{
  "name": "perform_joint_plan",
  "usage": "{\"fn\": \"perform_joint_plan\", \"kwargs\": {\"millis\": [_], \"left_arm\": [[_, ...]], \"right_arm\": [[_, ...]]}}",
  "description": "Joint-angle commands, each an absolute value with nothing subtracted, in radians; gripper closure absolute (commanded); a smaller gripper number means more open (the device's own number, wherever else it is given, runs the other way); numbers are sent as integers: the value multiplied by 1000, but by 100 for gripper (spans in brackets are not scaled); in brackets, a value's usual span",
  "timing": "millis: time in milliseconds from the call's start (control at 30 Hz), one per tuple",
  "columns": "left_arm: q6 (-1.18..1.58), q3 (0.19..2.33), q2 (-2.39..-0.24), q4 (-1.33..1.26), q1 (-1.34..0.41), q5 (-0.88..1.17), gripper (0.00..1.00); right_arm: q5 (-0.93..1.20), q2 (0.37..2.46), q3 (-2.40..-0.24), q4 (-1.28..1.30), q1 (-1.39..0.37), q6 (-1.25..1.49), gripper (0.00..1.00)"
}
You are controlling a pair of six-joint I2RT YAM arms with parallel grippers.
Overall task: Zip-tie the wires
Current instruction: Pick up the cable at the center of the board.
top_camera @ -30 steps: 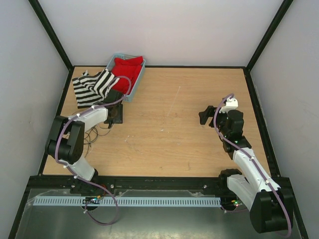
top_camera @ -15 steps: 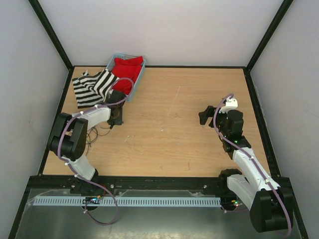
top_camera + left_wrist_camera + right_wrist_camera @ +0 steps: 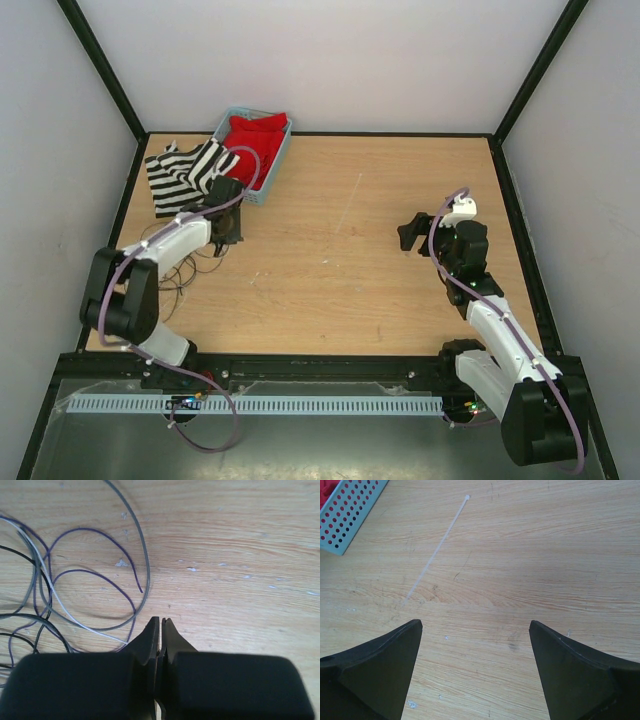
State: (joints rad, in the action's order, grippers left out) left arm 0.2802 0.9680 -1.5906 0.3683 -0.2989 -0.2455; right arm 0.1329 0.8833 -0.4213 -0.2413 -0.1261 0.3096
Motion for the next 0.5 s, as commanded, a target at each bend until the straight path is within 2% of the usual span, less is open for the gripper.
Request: {"fn": "perform_joint_plan", "kwargs": {"millis": [0,167,300,467], "left_arm": [[261,1016,-1443,396,-304,-175,100],[275,1100,-1284,435,-302,-53,100],[293,1199,-1184,478,-301,10,100],[353,1307,-1125,526,-296,124,100]], "right_arm": [[180,882,-421,-267,-130,322,1],[307,867,-444,-292,-130,320,1],[433,800,-391,-465,-139,354,1],[468,739,-346,-647,-209,349,0]]}}
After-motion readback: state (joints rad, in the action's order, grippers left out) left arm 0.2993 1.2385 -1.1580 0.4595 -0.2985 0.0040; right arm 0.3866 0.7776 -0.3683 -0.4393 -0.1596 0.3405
